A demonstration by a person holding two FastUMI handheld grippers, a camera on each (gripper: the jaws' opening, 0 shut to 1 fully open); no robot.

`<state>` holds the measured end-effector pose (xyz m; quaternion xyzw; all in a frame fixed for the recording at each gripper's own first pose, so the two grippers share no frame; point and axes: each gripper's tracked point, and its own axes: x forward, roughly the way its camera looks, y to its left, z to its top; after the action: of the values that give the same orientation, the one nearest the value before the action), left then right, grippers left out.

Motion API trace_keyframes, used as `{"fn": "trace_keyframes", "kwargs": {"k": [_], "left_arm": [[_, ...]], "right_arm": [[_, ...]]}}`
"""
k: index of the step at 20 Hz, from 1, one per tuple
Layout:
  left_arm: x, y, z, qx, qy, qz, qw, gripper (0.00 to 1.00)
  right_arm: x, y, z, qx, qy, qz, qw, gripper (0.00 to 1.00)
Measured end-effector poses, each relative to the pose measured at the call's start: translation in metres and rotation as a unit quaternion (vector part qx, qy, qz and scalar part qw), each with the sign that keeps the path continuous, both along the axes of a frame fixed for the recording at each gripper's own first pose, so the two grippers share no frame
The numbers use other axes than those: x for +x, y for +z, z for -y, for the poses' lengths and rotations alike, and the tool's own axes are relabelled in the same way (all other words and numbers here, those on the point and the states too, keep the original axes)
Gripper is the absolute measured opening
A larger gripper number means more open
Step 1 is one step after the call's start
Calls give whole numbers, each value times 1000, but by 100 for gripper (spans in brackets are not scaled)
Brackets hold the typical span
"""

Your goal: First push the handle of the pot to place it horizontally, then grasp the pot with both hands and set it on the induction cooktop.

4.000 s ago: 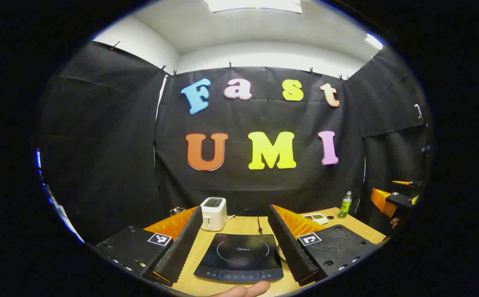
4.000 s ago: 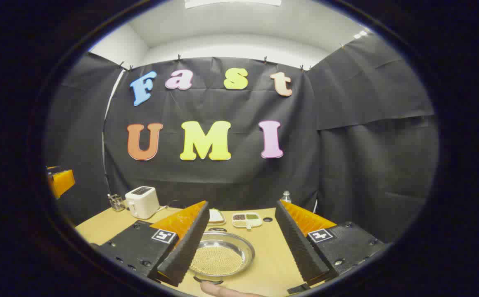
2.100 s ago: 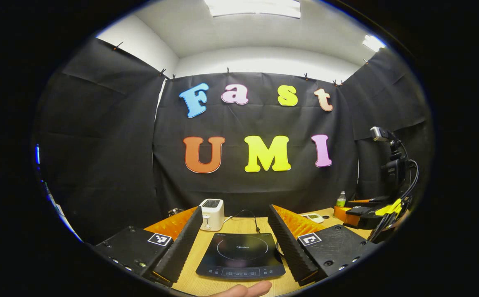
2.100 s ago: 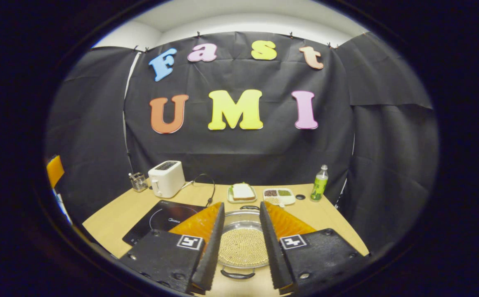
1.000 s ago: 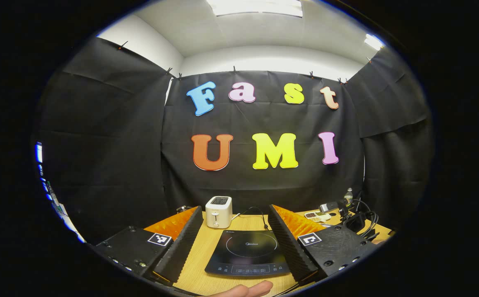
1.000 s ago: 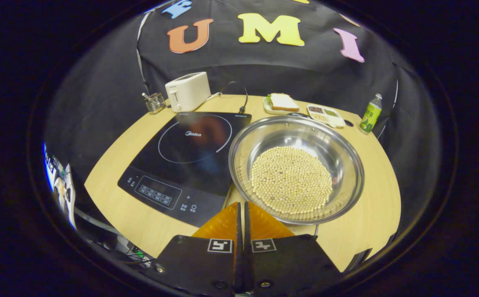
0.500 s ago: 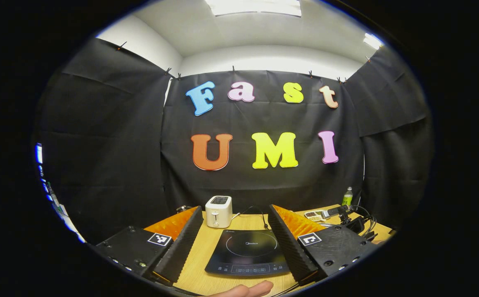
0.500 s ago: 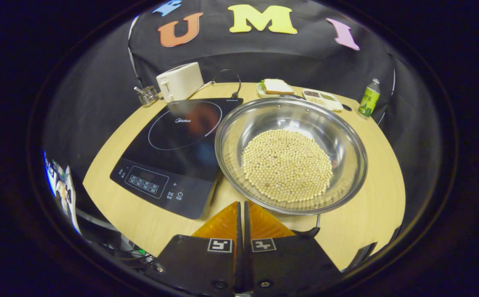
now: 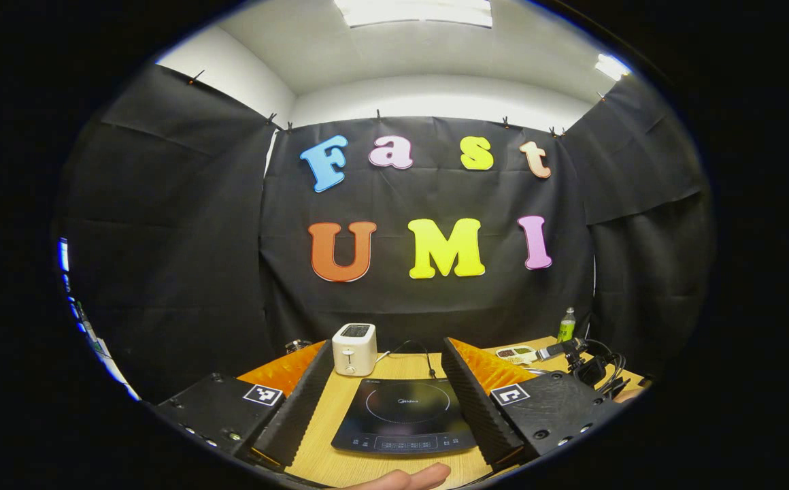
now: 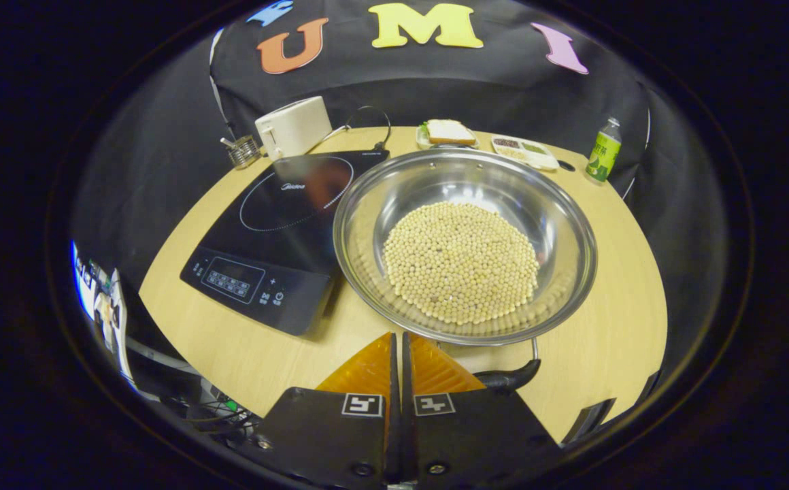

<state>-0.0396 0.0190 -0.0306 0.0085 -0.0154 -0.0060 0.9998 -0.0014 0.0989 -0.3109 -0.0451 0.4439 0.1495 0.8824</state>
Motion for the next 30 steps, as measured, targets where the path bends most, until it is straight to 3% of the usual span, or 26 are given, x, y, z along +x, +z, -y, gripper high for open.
{"fn": "trace_keyframes", "kwargs": {"k": [10, 19, 20, 26, 30], "left_arm": [[-1, -3, 1, 4, 5, -5, 1000, 95], [-5, -3, 8, 3, -3, -4, 1000, 95], [-5, -4, 9, 3, -4, -5, 1000, 95], [-2, -14, 12, 4, -6, -14, 1000, 95], [2, -19, 15, -2, -8, -17, 1000, 95]], "right_arm": [[4, -3, 49, -12, -8, -2, 1000, 1], [21, -3, 102, 1, -46, -2, 999, 4], [25, -3, 110, -3, -47, 1, 999, 0], [56, 1, 162, -62, -50, 45, 996, 4], [82, 3, 187, -104, -43, 78, 991, 0]]}}
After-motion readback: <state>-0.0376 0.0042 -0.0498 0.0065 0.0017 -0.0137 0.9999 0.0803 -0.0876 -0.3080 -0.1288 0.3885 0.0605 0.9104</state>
